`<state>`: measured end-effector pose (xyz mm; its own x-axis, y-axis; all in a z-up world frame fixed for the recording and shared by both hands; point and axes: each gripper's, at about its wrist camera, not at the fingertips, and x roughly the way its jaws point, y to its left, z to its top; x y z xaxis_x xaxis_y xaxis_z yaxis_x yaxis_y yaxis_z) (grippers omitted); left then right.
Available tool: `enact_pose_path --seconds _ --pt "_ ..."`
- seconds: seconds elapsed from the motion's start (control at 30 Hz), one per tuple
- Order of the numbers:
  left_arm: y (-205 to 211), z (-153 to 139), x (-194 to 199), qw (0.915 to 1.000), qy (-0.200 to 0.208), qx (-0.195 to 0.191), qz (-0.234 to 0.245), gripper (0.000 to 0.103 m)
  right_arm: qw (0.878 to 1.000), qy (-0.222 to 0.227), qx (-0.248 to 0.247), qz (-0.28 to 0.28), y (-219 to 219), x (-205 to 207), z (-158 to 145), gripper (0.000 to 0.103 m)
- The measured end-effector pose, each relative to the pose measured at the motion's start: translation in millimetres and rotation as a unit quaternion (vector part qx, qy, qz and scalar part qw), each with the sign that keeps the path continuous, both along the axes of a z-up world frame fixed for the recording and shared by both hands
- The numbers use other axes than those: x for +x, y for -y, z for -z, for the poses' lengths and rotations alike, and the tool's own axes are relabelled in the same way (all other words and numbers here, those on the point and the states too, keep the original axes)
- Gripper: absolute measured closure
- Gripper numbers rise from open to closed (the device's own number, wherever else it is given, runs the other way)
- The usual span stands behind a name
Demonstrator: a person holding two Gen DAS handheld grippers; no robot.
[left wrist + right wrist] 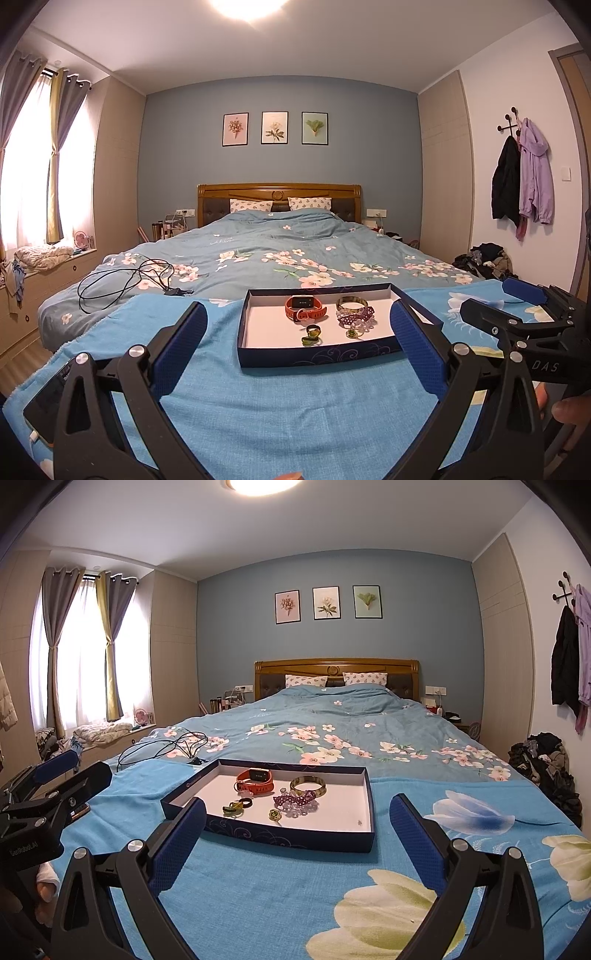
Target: Organize jewelry
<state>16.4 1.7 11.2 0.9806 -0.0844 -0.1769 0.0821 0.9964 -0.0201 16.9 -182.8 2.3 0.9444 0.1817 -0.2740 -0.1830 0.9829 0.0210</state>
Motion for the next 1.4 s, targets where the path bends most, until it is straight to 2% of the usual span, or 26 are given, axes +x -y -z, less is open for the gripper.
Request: enact_pose_path --seconds 1.4 --pt "-0.4 0.0 -6.7 0.9999 0.008 0.007 -0.005 0.006 1.000 0.000 0.002 0.000 -1.0 0.6 -0.3 0.007"
